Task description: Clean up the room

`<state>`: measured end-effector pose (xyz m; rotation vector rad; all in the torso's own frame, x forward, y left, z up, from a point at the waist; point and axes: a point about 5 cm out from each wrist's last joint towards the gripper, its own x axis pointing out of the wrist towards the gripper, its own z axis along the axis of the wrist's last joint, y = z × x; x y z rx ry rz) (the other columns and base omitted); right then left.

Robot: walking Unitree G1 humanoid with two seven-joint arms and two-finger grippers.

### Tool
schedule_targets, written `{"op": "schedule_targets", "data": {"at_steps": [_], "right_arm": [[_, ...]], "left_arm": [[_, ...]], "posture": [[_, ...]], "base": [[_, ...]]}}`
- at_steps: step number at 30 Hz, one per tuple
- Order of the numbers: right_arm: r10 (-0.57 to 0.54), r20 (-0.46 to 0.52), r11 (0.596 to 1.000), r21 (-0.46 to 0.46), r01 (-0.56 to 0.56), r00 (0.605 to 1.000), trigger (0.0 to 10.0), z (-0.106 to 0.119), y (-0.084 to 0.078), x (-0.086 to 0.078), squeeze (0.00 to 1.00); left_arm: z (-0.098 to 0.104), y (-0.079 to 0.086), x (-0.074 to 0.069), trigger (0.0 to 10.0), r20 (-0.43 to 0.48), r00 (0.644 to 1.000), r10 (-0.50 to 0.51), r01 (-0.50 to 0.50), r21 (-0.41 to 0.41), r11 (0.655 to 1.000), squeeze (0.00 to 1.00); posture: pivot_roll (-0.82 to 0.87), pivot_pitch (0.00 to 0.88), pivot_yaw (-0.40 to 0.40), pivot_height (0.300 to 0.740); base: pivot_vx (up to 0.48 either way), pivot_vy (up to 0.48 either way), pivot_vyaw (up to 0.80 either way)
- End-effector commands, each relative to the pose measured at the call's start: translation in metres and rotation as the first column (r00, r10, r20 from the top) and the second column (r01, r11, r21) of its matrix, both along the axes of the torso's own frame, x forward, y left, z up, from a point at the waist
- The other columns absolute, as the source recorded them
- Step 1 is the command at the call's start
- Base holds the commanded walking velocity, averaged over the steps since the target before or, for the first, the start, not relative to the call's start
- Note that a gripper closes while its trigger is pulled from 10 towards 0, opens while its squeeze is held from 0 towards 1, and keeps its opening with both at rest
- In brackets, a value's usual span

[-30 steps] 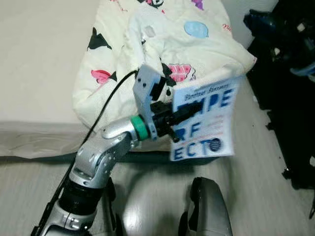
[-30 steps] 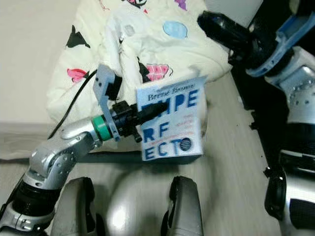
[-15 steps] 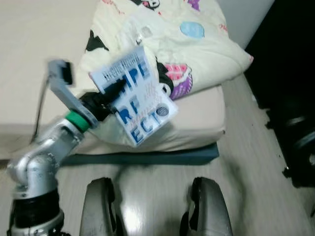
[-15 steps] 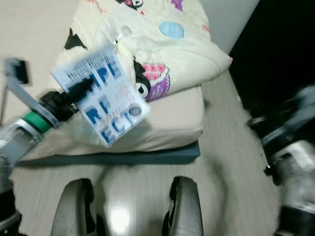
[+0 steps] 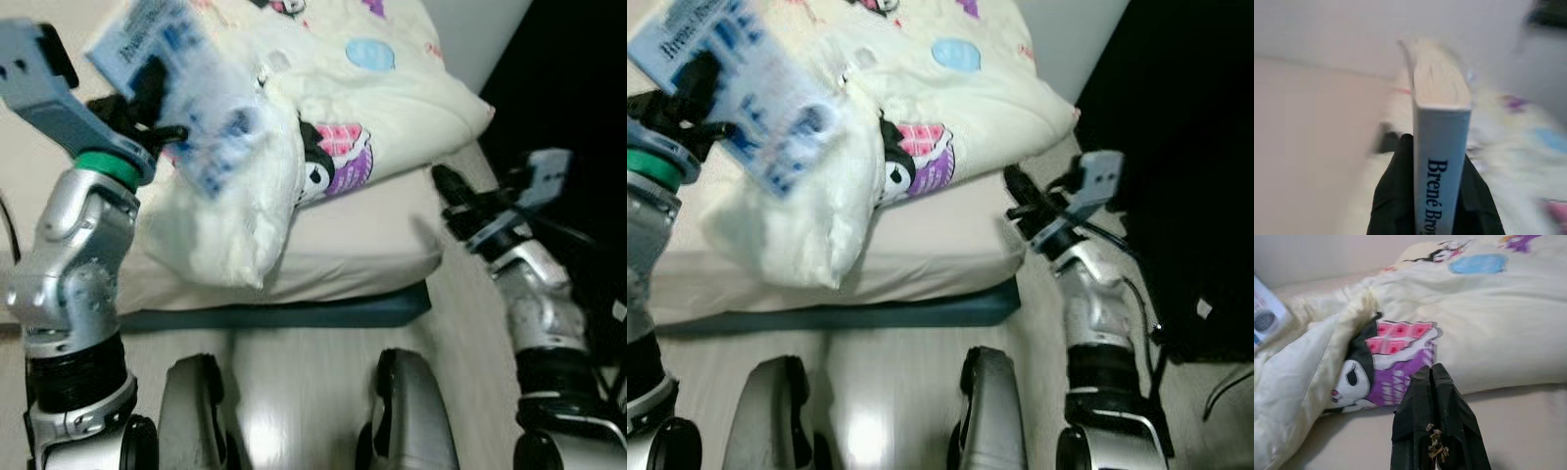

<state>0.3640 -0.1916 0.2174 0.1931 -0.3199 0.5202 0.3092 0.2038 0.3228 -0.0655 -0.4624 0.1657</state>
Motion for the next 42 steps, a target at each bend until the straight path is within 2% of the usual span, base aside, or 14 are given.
{"op": "schedule_targets", "data": {"at_steps": [1,2,5,9,12,20,21,22,23,24,28,33,41,42], "right_arm": [[0.044,0.01,0.999,0.015,-0.044,0.999,10.0,-0.001,0.01,0.004,0.0],[0.072,0.015,0.997,0.038,-0.072,0.997,10.0,0.002,0.019,0.01,0.0],[0.12,0.032,0.991,0.062,-0.121,0.992,10.0,0.011,0.033,0.019,0.0],[0.169,0.074,0.983,0.062,-0.173,0.983,10.0,0.025,0.045,0.025,0.0],[0.193,0.105,0.977,0.072,-0.201,0.976,10.0,0.035,0.05,0.029,0.0],[0.261,0.039,0.935,0.238,-0.263,0.965,10.0,0.043,0.059,0.04,0.0],[0.271,0.028,0.926,0.265,-0.268,0.962,10.0,0.043,0.061,0.041,0.4],[0.271,0.028,0.926,0.265,-0.268,0.962,10.0,0.043,0.061,0.041,0.4],[0.274,0.008,0.916,0.302,-0.263,0.962,10.0,0.042,0.062,0.043,0.88],[0.277,-0.01,0.909,0.328,-0.258,0.961,10.0,0.041,0.063,0.044,1.0],[0.302,-0.078,0.891,0.378,-0.252,0.95,10.0,0.033,0.07,0.046,1.0],[0.353,-0.205,0.91,0.302,-0.284,0.913,10.0,0.014,0.087,0.044,1.0],[0.369,-0.227,0.91,0.287,-0.301,0.901,10.0,0.01,0.088,0.043,1.0],[0.376,-0.21,0.91,0.266,-0.317,0.903,10.0,0.015,0.086,0.044,0.0]], "left_arm": [[0.007,0.004,-0.007,10.0,0.074,0.977,0.199,-0.21,0.206,0.956,0.0],[0.006,0.007,-0.011,10.0,0.102,0.954,0.281,-0.299,0.299,0.906,0.0],[0.001,0.015,-0.02,10.0,0.127,0.907,0.401,-0.417,0.395,0.819,0.0],[-0.002,0.027,-0.033,10.0,0.125,0.881,0.457,-0.471,0.336,0.815,0.0],[0.002,0.032,-0.044,10.0,0.216,0.817,0.535,-0.575,0.392,0.718,0.0],[-0.01,0.016,-0.05,10.0,0.247,0.832,0.496,-0.55,0.481,0.683,0.0],[-0.01,0.015,-0.052,10.0,0.247,0.833,0.495,-0.549,0.482,0.683,0.0],[-0.01,0.015,-0.052,10.0,0.247,0.833,0.495,-0.549,0.482,0.683,0.0],[-0.009,0.014,-0.055,10.0,0.251,0.833,0.493,-0.55,0.483,0.682,0.0],[-0.008,0.013,-0.057,10.0,0.255,0.833,0.491,-0.549,0.484,0.681,0.0],[-0.007,0.01,-0.065,10.0,0.26,0.834,0.486,-0.548,0.493,0.676,0.0],[-0.01,0.009,-0.074,10.0,0.243,0.835,0.493,-0.541,0.519,0.661,0.0],[-0.011,0.007,-0.077,10.0,0.231,0.839,0.492,-0.533,0.53,0.66,0.0],[-0.011,0.007,-0.078,10.0,0.225,0.842,0.491,-0.528,0.533,0.661,0.0]], "posture": [[0.18,0.25,-0.015,0.525],[0.19,0.25,-0.016,0.525],[0.21,0.261,-0.025,0.525],[0.22,0.271,-0.036,0.525],[0.24,0.283,-0.047,0.525],[0.29,0.318,-0.061,0.525],[0.31,0.332,-0.065,0.525],[0.31,0.332,-0.065,0.525],[0.33,0.349,-0.069,0.525],[0.33,0.354,-0.07,0.525],[0.36,0.39,-0.078,0.525],[0.37,0.434,-0.083,0.525],[0.38,0.455,-0.081,0.525],[0.38,0.463,-0.08,0.525]], "base": [[0.0,0.0,0.0],[0.0,0.0,0.0],[0.0,0.0,0.0],[0.0,0.0,0.0],[0.0,0.0,0.0],[0.0,0.0,0.0],[0.0,0.0,0.0],[0.0,0.0,0.0],[0.0,0.0,0.0],[0.0,0.0,0.0],[0.0,0.0,0.0],[0.0,0.0,0.0],[0.0,0.0,0.0],[0.0,0.0,0.0]]}}
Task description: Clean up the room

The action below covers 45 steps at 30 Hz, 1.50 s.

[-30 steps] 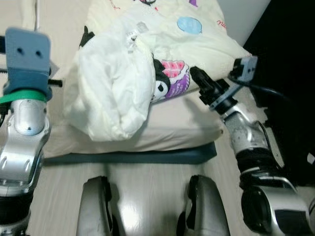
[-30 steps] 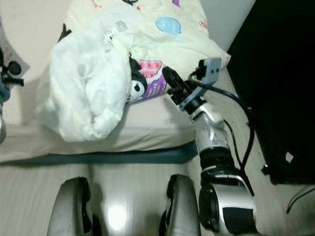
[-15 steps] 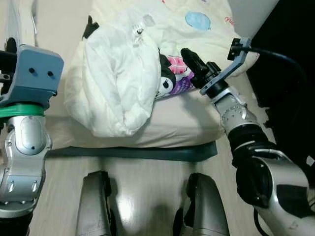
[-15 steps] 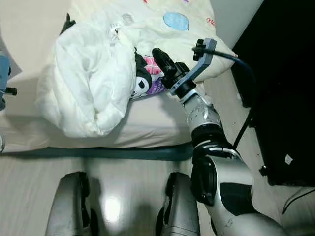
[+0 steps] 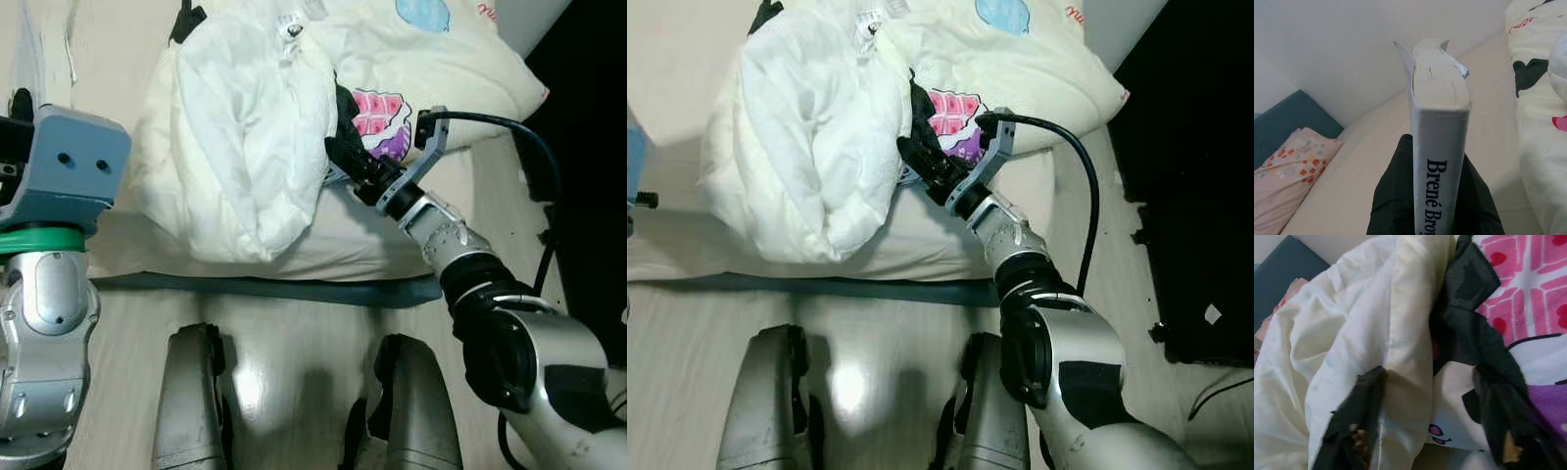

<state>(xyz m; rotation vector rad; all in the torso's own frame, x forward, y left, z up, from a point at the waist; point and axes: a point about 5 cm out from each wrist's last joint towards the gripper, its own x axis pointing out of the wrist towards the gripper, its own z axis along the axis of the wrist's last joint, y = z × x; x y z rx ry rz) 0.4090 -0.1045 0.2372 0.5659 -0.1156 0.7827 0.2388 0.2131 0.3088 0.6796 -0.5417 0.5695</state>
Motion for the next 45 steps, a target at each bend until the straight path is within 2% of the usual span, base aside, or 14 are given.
{"op": "schedule_targets", "data": {"at_steps": [1,7,13,14,16,17,18,20,21,31,36,40,42,45], "right_arm": [[0.026,-0.011,0.999,-0.031,-0.027,1.0,10.0,-0.005,-0.001,-0.001,0.0],[0.043,0.072,0.998,-0.05,-0.039,0.997,10.0,0.018,-0.006,0.001,0.0],[0.127,0.123,0.991,-0.064,-0.12,0.984,10.0,0.032,0.002,-0.001,0.0],[0.139,0.116,0.989,-0.067,-0.132,0.983,8.6,0.03,0.004,-0.001,0.0],[0.147,0.109,0.988,-0.069,-0.14,0.983,8.6,0.029,0.005,-0.002,0.0],[0.148,0.102,0.987,-0.076,-0.141,0.984,7.6,0.027,0.006,-0.002,0.0],[0.152,0.081,0.986,-0.082,-0.146,0.985,4.5,0.023,0.008,-0.002,0.0],[0.154,0.068,0.985,-0.085,-0.148,0.986,4.5,0.02,0.009,-0.002,0.0],[0.153,0.054,0.985,-0.09,-0.148,0.987,0.3,0.016,0.009,-0.002,0.0],[0.116,0.08,0.988,-0.107,-0.107,0.99,0.0,0.019,0.001,-0.001,0.0],[0.083,0.114,0.982,-0.176,-0.062,0.99,0.0,0.018,-0.002,0.0,0.0],[0.107,0.165,0.956,-0.287,-0.056,0.98,0.0,0.008,-0.001,-0.004,0.0],[0.202,0.256,0.917,-0.388,-0.091,0.945,0.0,-0.018,0.012,-0.018,0.0],[0.258,0.302,0.913,-0.388,-0.129,0.918,0.0,-0.041,0.031,-0.036,0.0]], "left_arm": [[0.003,-0.003,-0.008,10.0,0.028,1.0,0.0,0.0,0.009,1.0,0.0],[0.001,-0.005,-0.008,10.0,0.008,1.0,-0.012,0.012,0.002,1.0,0.0],[0.0,-0.008,-0.008,10.0,-0.008,1.0,-0.021,0.021,-0.005,1.0,0.0],[-0.001,-0.008,-0.008,10.0,-0.01,1.0,-0.023,0.023,-0.006,1.0,0.0],[-0.001,-0.008,-0.007,10.0,-0.012,1.0,-0.024,0.024,-0.007,1.0,0.0],[-0.001,-0.009,-0.007,10.0,-0.014,1.0,-0.026,0.026,-0.007,1.0,0.0],[-0.001,-0.01,-0.007,10.0,-0.014,1.0,-0.028,0.028,-0.007,1.0,0.0],[-0.001,-0.01,-0.007,10.0,-0.014,0.999,-0.03,0.03,-0.007,1.0,0.0],[0.0,-0.01,-0.007,10.0,-0.014,0.999,-0.03,0.03,-0.006,1.0,0.0],[-0.003,-0.012,-0.004,10.0,-0.028,0.999,-0.038,0.038,-0.016,0.999,0.0],[-0.006,-0.015,-0.002,10.0,-0.034,0.998,-0.047,0.046,-0.023,0.999,0.0],[-0.007,-0.019,0.003,10.0,-0.037,0.997,-0.068,0.067,-0.031,0.997,0.0],[-0.004,-0.031,0.015,10.0,-0.021,0.99,-0.139,0.138,-0.044,0.989,0.0],[0.001,-0.041,0.026,10.0,0.002,0.981,-0.195,0.194,-0.054,0.979,0.0]], "posture": [[0.38,0.463,-0.08,0.525],[0.37,0.463,-0.08,0.525],[0.37,0.458,-0.076,0.525],[0.37,0.458,-0.076,0.525],[0.37,0.458,-0.076,0.525],[0.37,0.458,-0.076,0.525],[0.37,0.458,-0.076,0.525],[0.37,0.458,-0.076,0.525],[0.38,0.453,-0.075,0.525],[0.36,0.444,-0.075,0.525],[0.34,0.434,-0.076,0.525],[0.31,0.416,-0.074,0.525],[0.26,0.397,-0.06,0.525],[0.23,0.383,-0.051,0.525]], "base": [[0.0,0.0,0.0],[0.0,0.0,0.0],[0.0,0.0,0.0],[0.0,0.0,0.0],[0.0,0.0,0.0],[0.0,0.0,0.0],[0.0,0.0,0.0],[0.0,0.0,0.0],[0.0,0.0,0.0],[0.0,0.0,0.0],[0.0,0.0,0.0],[0.0,0.0,0.0],[0.0,0.0,0.0],[0.0,0.0,0.0]]}}
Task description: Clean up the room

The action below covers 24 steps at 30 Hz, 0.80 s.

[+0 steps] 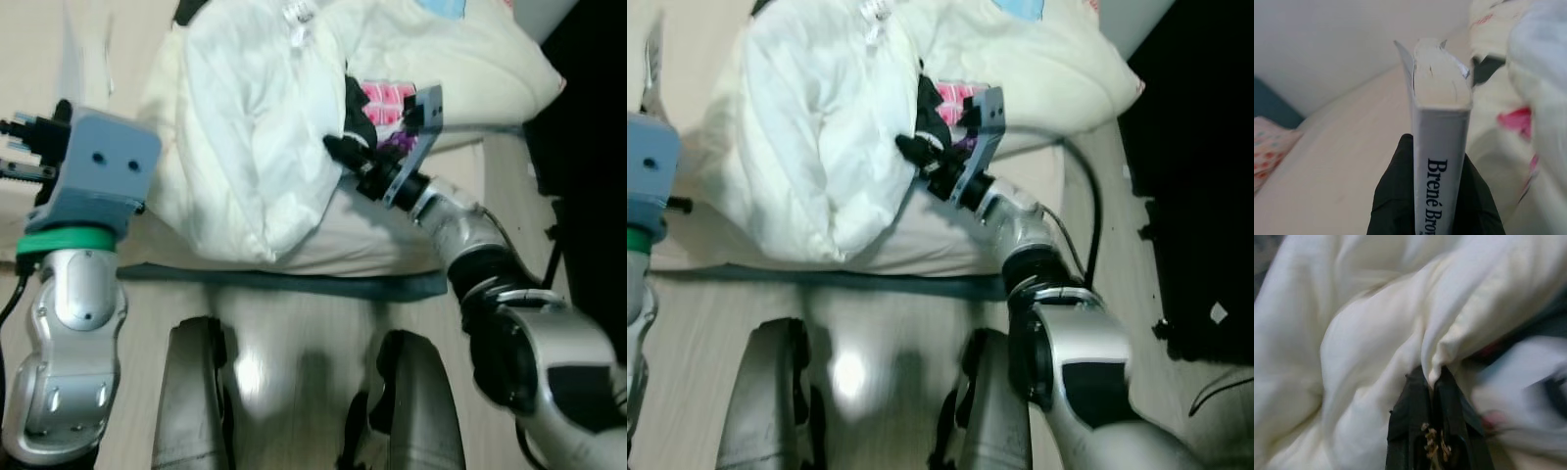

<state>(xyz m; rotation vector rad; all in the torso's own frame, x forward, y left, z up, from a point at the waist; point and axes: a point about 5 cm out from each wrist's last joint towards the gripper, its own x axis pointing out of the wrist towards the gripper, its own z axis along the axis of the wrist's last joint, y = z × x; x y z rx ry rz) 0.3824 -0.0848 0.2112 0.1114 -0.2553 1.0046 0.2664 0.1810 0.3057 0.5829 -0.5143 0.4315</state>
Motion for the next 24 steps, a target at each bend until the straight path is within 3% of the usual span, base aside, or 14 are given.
{"op": "schedule_targets", "data": {"at_steps": [1,2,3,6,9,12,14,15,16,20,23,24], "right_arm": [[0.061,0.003,0.997,-0.039,-0.061,0.998,0.0,-0.015,0.011,-0.01,0.0],[0.061,0.003,0.997,-0.039,-0.061,0.998,0.0,-0.015,0.011,-0.01,0.0],[0.074,0.002,0.997,-0.002,-0.074,0.997,0.0,-0.026,0.025,-0.021,0.0],[0.07,0.018,0.997,0.006,-0.07,0.997,0.0,-0.032,0.036,-0.028,0.0],[-0.003,0.124,1.0,0.03,-0.001,0.992,0.0,-0.034,0.072,-0.046,0.0],[-0.035,0.148,0.999,0.045,0.029,0.988,0.0,-0.033,0.079,-0.048,0.0],[-0.208,0.206,0.978,0.068,0.197,0.956,0.0,-0.029,0.101,-0.055,0.0],[-0.208,0.206,0.978,0.068,0.197,0.956,0.0,-0.029,0.101,-0.055,0.0],[-0.363,0.251,0.931,0.064,0.359,0.897,0.0,-0.031,0.119,-0.065,0.0],[-0.424,0.29,0.902,0.05,0.429,0.858,0.0,-0.032,0.123,-0.071,0.0],[-0.461,0.2,0.887,0.076,0.455,0.865,0.0,-0.038,0.126,-0.072,0.0],[-0.471,0.114,0.881,0.104,0.461,0.875,3.2,-0.04,0.125,-0.071,0.0]], "left_arm": [[0.005,-0.009,-0.002,10.0,0.052,0.997,-0.05,0.049,0.012,0.999,0.0],[0.005,-0.009,-0.002,10.0,0.052,0.997,-0.05,0.049,0.012,0.999,0.0],[0.008,-0.014,0.005,10.0,0.069,0.995,-0.069,0.069,0.006,0.998,0.0],[0.011,-0.015,0.007,10.0,0.079,0.994,-0.071,0.071,0.004,0.997,0.0],[0.014,-0.014,0.011,10.0,0.095,0.993,-0.063,0.064,-0.003,0.998,0.0],[0.014,-0.013,0.011,10.0,0.096,0.993,-0.061,0.062,-0.004,0.998,0.0],[0.012,-0.013,0.013,10.0,0.096,0.994,-0.058,0.059,-0.005,0.998,0.0],[0.012,-0.013,0.013,10.0,0.096,0.994,-0.058,0.059,-0.005,0.998,0.0],[0.011,-0.015,0.015,10.0,0.1,0.993,-0.064,0.065,-0.008,0.998,0.0],[0.011,-0.017,0.017,10.0,0.106,0.992,-0.071,0.072,-0.008,0.997,0.0],[0.012,-0.018,0.018,10.0,0.112,0.991,-0.076,0.077,-0.007,0.997,0.0],[0.013,-0.018,0.019,10.0,0.115,0.99,-0.077,0.078,-0.006,0.997,0.0]], "posture": [[0.23,0.383,-0.051,0.525],[0.23,0.383,-0.051,0.525],[0.22,0.372,-0.049,0.525],[0.21,0.367,-0.049,0.525],[0.21,0.357,-0.053,0.525],[0.21,0.357,-0.053,0.525],[0.2,0.342,-0.054,0.525],[0.2,0.342,-0.054,0.525],[0.2,0.336,-0.053,0.525],[0.2,0.332,-0.053,0.525],[0.2,0.325,-0.052,0.525],[0.2,0.321,-0.05,0.525]], "base": [[0.0,0.0,0.0],[0.0,0.0,0.0],[0.0,0.0,0.0],[0.0,0.0,0.0],[0.0,0.0,0.0],[0.0,0.0,0.0],[0.0,0.0,0.0],[0.0,0.0,0.0],[0.0,0.0,0.0],[0.0,0.0,0.0],[0.0,0.0,0.0],[0.0,0.0,0.0]]}}
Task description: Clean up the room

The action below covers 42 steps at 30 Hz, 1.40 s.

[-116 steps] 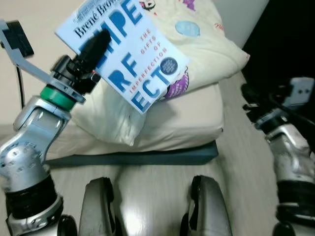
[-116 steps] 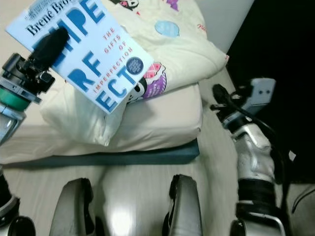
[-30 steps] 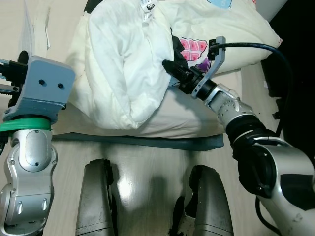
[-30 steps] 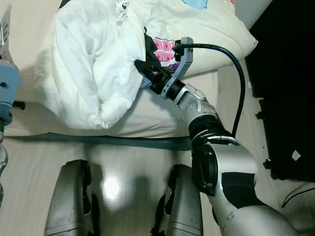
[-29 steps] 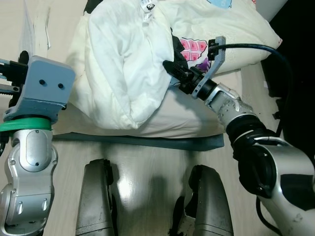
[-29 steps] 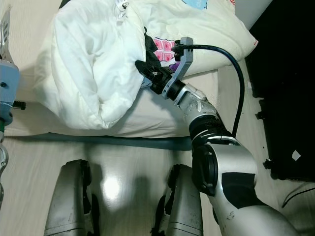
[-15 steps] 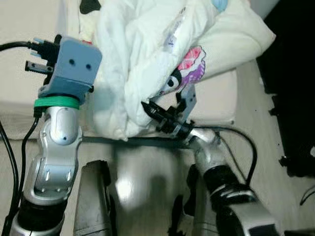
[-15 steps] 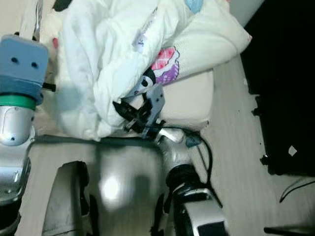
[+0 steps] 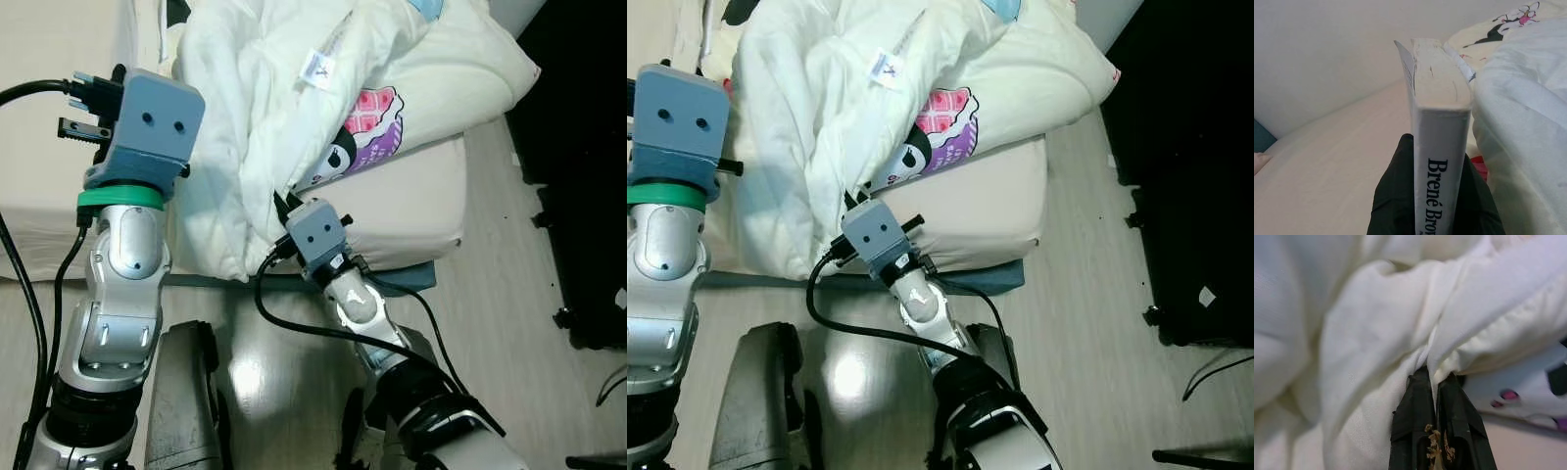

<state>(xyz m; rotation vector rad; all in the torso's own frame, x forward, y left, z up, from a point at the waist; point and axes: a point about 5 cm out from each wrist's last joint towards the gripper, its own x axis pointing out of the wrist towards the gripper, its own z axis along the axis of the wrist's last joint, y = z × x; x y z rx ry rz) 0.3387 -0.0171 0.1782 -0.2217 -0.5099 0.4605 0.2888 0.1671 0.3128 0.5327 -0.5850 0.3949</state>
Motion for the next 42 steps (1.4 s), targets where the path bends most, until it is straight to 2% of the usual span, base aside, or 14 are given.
{"op": "schedule_targets", "data": {"at_steps": [1,6,8,17,18,19,23,25,26,33,37,39,40,42], "right_arm": [[0.116,-0.168,0.956,0.287,-0.064,0.979,6.5,-0.007,0.049,-0.024,0.0],[0.015,-0.185,0.915,0.4,0.061,0.983,10.0,0.0,0.005,-0.009,0.0],[-0.163,-0.176,0.891,0.397,0.222,0.971,10.0,0.003,-0.03,-0.003,1.0],[-0.58,-0.262,0.649,0.424,0.632,0.771,10.0,-0.012,-0.114,-0.019,1.0],[-0.614,-0.345,0.56,0.445,0.699,0.71,10.0,-0.025,-0.129,-0.027,0.27],[-0.607,-0.467,0.458,0.455,0.764,0.643,10.0,-0.045,-0.142,-0.036,0.0],[-0.589,-0.553,0.392,0.441,0.807,0.589,10.0,-0.065,-0.152,-0.047,0.0],[-0.582,-0.528,0.441,0.433,0.786,0.618,10.0,-0.062,-0.153,-0.048,0.0],[-0.585,-0.365,0.611,0.388,0.69,0.724,10.0,-0.04,-0.152,-0.046,0.0],[-0.481,-0.19,0.775,0.365,0.516,0.856,10.0,0.0,-0.146,-0.041,0.0],[-0.448,-0.105,0.829,0.324,0.456,0.888,10.0,0.025,-0.152,-0.04,0.0],[-0.448,-0.105,0.829,0.324,0.456,0.888,10.0,0.025,-0.152,-0.04,0.0],[-0.426,-0.134,0.828,0.342,0.445,0.895,10.0,0.024,-0.156,-0.038,0.0],[-0.416,-0.139,0.831,0.342,0.438,0.899,10.0,0.024,-0.158,-0.037,0.0]], "left_arm": [[0.006,-0.003,-0.003,10.0,0.055,0.998,-0.013,0.012,0.007,1.0,0.0],[0.004,-0.003,0.0,10.0,0.051,0.999,-0.018,0.018,-0.003,1.0,0.0],[0.003,-0.005,0.003,10.0,0.049,0.998,-0.028,0.028,-0.008,1.0,0.0],[0.002,-0.011,0.011,10.0,0.055,0.996,-0.067,0.068,-0.01,0.998,0.0],[0.002,-0.012,0.012,10.0,0.054,0.996,-0.076,0.076,-0.007,0.997,0.0],[0.002,-0.014,0.014,10.0,0.053,0.994,-0.09,0.091,-0.001,0.996,0.0],[0.003,-0.017,0.017,10.0,0.054,0.992,-0.11,0.11,0.004,0.994,0.0],[0.003,-0.019,0.018,10.0,0.058,0.991,-0.118,0.118,0.003,0.993,0.0],[0.003,-0.02,0.02,10.0,0.061,0.989,-0.132,0.133,-0.013,0.991,0.0],[-0.008,-0.009,0.029,10.0,-0.026,0.972,-0.234,0.218,-0.277,0.936,0.0],[-0.012,0.009,0.037,10.0,0.031,0.9,-0.434,0.357,-0.623,0.696,0.0],[-0.012,0.009,0.037,10.0,0.031,0.9,-0.434,0.357,-0.623,0.696,0.0],[-0.011,0.009,0.036,10.0,0.118,0.833,-0.54,0.431,-0.751,0.501,0.0],[-0.012,0.008,0.035,10.0,0.166,0.796,-0.582,0.459,-0.792,0.402,0.0]], "posture": [[0.2,0.321,-0.05,0.525],[0.16,0.312,-0.051,0.525],[0.14,0.3,-0.049,0.525],[0.11,0.263,-0.016,0.525],[0.1,0.258,-0.006,0.525],[0.09,0.253,0.002,0.525],[0.09,0.244,0.009,0.525],[0.09,0.239,0.013,0.525],[0.08,0.226,0.01,0.525],[0.06,0.187,0.002,0.525],[0.05,0.142,-0.026,0.525],[0.05,0.142,-0.026,0.525],[0.06,0.13,-0.035,0.53],[0.06,0.119,-0.047,0.535]], "base": [[0.0,0.0,0.0],[0.0,0.0,0.0],[0.0,0.0,0.0],[0.0,0.0,0.0],[0.0,0.0,0.0],[0.0,0.0,0.0],[0.0,0.0,0.0],[0.0,0.0,0.0],[0.0,0.0,0.0],[0.0,0.0,0.0],[0.0,0.0,0.0],[0.0,0.0,0.0],[0.0,0.0,0.0],[0.0,0.0,0.0]]}}
